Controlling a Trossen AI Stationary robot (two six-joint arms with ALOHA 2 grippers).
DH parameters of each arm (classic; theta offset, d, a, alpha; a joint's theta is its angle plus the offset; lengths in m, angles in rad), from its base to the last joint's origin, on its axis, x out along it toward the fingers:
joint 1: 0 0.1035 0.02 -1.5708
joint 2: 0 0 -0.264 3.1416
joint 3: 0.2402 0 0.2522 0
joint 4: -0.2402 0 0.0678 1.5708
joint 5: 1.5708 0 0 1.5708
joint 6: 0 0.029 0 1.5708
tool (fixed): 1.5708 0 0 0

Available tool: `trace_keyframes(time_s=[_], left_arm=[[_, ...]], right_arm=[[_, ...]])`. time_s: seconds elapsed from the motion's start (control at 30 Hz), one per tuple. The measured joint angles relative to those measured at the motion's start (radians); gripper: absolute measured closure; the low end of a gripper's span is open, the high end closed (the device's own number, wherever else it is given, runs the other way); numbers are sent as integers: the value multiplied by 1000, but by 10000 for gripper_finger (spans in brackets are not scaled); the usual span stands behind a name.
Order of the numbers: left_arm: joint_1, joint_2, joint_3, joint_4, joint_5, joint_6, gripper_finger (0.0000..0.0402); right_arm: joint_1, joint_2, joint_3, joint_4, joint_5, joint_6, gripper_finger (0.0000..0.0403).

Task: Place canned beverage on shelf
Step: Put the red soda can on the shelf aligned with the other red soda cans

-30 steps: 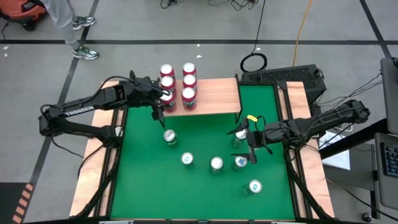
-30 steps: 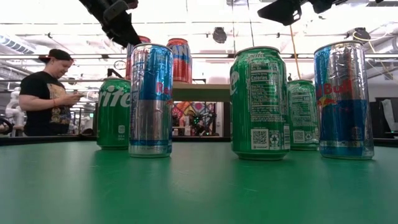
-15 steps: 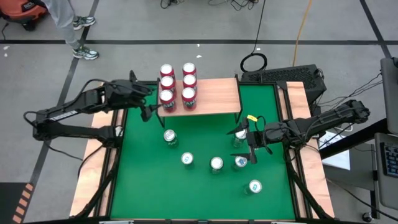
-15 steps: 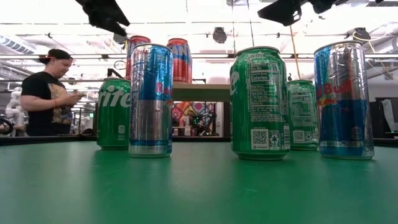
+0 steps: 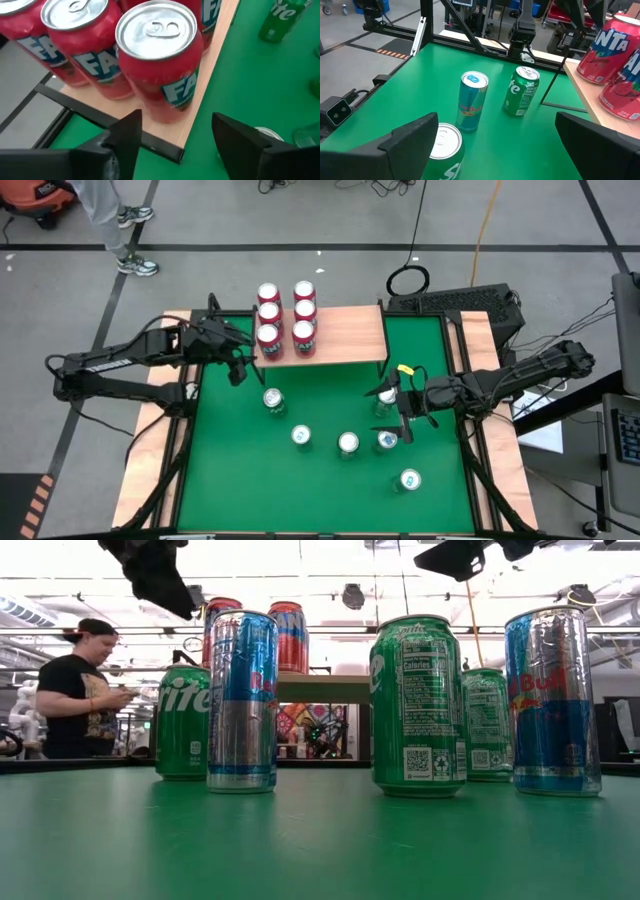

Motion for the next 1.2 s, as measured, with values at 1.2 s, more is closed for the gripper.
trace_keyframes(time_s=[1.2], left_arm=[[-12,48,1,84,-18,62,199]], right_arm=[[4,0,0,15,-2,49,7]])
